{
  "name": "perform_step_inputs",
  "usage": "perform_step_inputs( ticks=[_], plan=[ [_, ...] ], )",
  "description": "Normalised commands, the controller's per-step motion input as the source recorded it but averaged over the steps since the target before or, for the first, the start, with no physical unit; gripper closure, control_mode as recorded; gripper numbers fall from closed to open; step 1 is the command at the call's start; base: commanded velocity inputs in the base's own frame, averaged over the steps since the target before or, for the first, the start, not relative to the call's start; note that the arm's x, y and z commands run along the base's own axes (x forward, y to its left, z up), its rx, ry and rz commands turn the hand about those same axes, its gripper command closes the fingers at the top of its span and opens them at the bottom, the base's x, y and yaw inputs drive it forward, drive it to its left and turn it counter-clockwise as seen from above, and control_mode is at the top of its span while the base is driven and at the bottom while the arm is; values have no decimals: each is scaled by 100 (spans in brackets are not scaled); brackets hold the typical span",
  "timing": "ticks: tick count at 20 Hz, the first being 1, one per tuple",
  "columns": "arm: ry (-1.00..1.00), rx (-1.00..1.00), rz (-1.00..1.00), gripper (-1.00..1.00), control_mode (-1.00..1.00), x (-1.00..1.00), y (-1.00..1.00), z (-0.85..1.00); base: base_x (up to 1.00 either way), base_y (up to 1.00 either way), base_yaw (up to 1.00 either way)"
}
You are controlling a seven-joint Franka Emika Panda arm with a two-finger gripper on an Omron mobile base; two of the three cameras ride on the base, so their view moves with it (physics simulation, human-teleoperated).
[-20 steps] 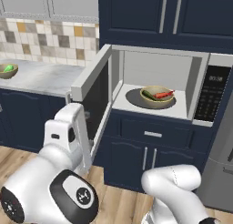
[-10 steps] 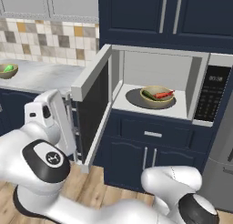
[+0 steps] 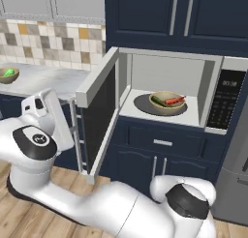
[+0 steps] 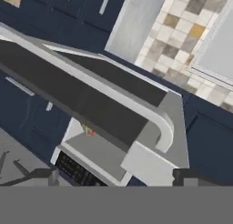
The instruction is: Place the bowl containing the squash and fish in the microwave. Close the microwave door and press the start button to microwave the meal.
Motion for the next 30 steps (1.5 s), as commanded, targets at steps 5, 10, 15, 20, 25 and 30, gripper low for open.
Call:
perform_step_inputs(
  ticks=[5, 10, 15, 20, 25, 30],
  plan=[
    [15, -13, -6, -100, -100, 54, 25, -29, 0, 0, 0],
    [8, -16, -9, -100, -100, 38, 42, -30, 0, 0, 0],
    [3, -12, -11, -100, -100, 43, 35, -27, 0, 0, 0],
    [0, -3, -14, -100, -100, 48, 16, -21, 0, 0, 0],
    [0, 0, -22, -100, -100, 19, -25, -4, 0, 0, 0],
    [-1, 0, -19, -100, -100, -2, -84, 0, 0, 0, 0]
  ],
)
